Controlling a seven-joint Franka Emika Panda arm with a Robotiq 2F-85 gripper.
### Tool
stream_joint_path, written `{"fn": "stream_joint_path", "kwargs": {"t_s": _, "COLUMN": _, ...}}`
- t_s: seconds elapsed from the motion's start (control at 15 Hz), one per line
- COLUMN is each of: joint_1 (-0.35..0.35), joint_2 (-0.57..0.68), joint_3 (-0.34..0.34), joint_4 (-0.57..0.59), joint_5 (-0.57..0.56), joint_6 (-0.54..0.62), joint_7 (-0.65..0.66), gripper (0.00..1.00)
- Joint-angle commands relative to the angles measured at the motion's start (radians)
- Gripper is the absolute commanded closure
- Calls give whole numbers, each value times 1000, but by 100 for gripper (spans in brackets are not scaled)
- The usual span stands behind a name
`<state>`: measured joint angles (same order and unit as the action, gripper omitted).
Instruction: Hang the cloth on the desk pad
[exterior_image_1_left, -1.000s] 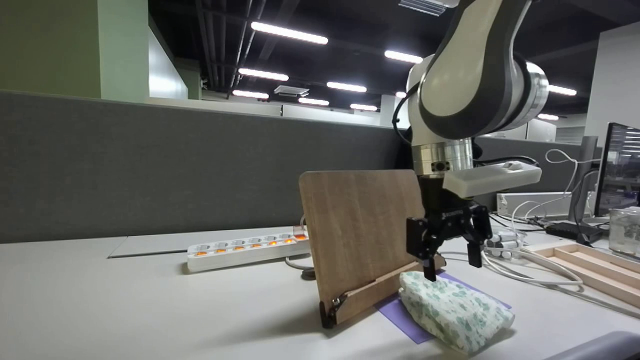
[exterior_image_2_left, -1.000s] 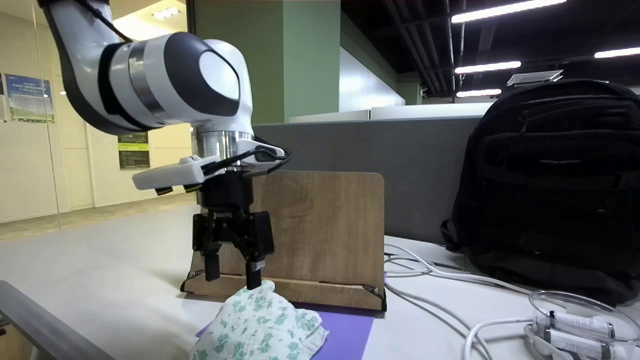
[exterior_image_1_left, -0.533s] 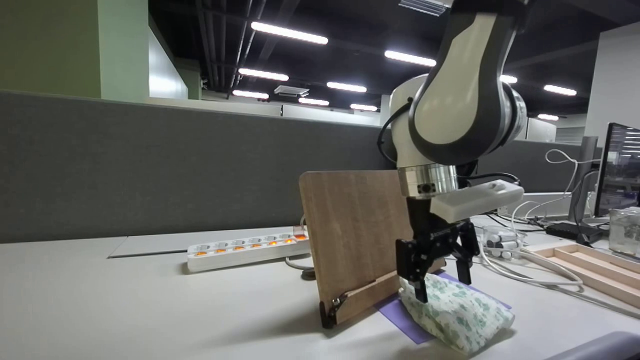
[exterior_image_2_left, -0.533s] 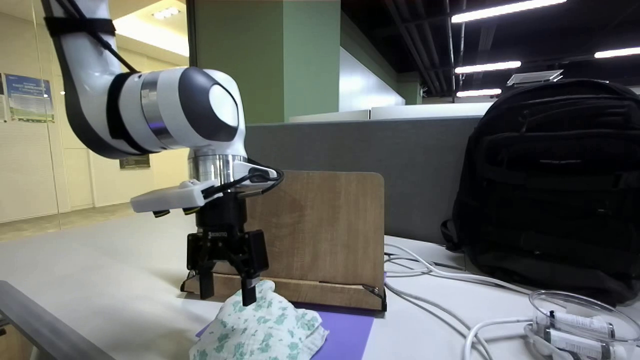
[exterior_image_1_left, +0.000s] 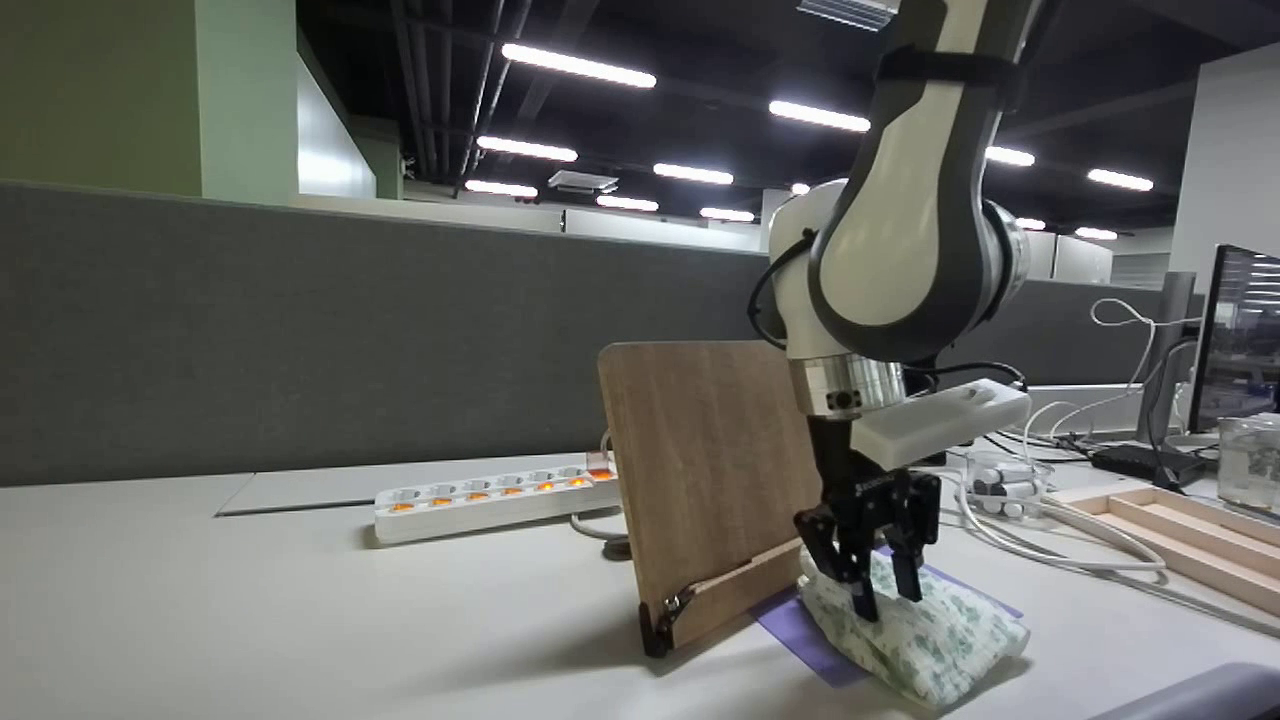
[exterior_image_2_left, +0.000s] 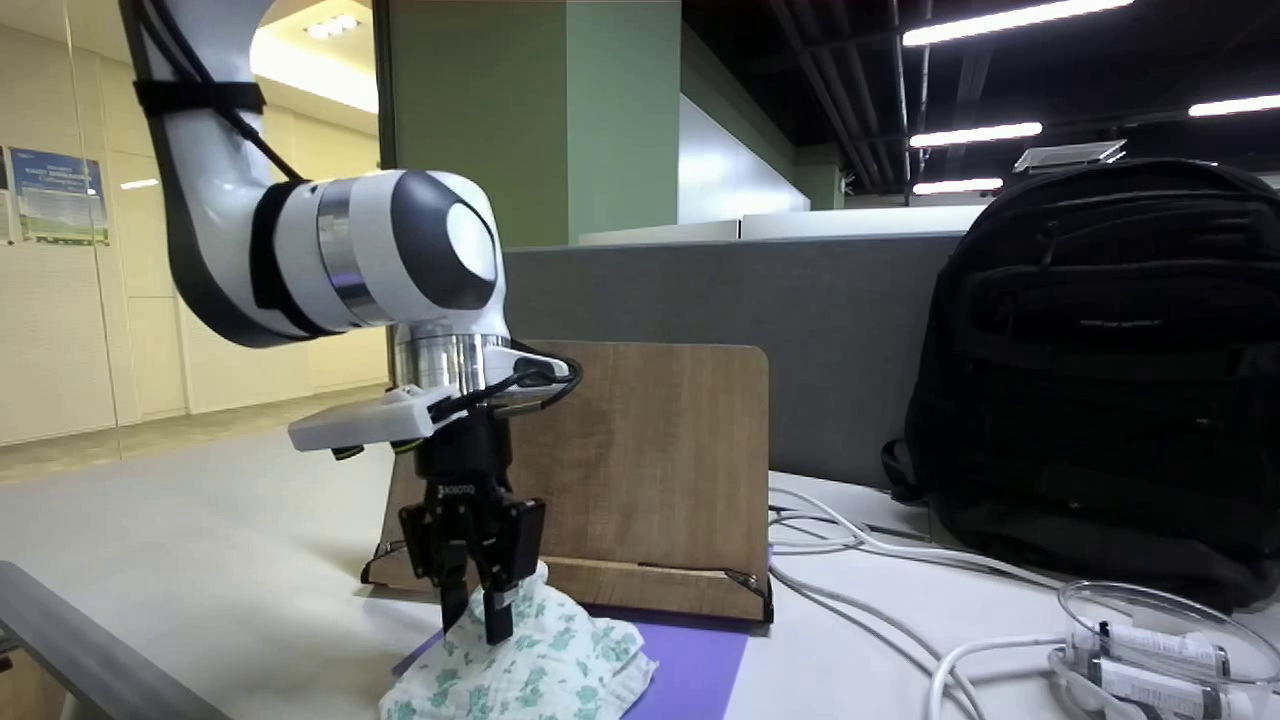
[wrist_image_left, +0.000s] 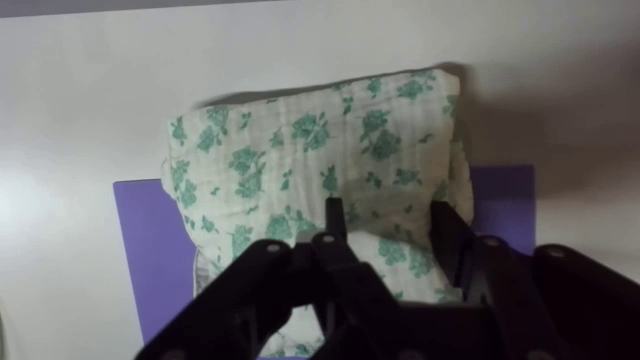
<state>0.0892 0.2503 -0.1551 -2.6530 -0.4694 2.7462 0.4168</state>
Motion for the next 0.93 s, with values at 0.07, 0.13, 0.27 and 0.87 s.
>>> {"fn": "stream_joint_path", "kwargs": {"t_s": 0.07, "joint_1": 51, "joint_2": 32, "joint_3": -47, "joint_4": 21, "joint_5": -16, "joint_6": 14, "joint_7": 45, "gripper": 89}}
{"fn": "stream_joint_path", "kwargs": {"t_s": 0.13, "joint_1": 57, "joint_2": 29, "joint_3": -51, "joint_4": 20, "joint_5": -12, "joint_6": 14, "joint_7": 41, "gripper": 95}}
{"fn": "stream_joint_path", "kwargs": {"t_s": 0.27, "joint_1": 64, "joint_2": -1, "joint_3": -51, "joint_4": 8, "joint_5": -6, "joint_6": 14, "joint_7": 27, "gripper": 100}}
{"fn": "stream_joint_path", "kwargs": {"t_s": 0.87, "joint_1": 34, "joint_2": -192, "joint_3": 34, "joint_4": 60, "joint_5": 168, "joint_6": -124, "joint_7": 16, "gripper": 100}}
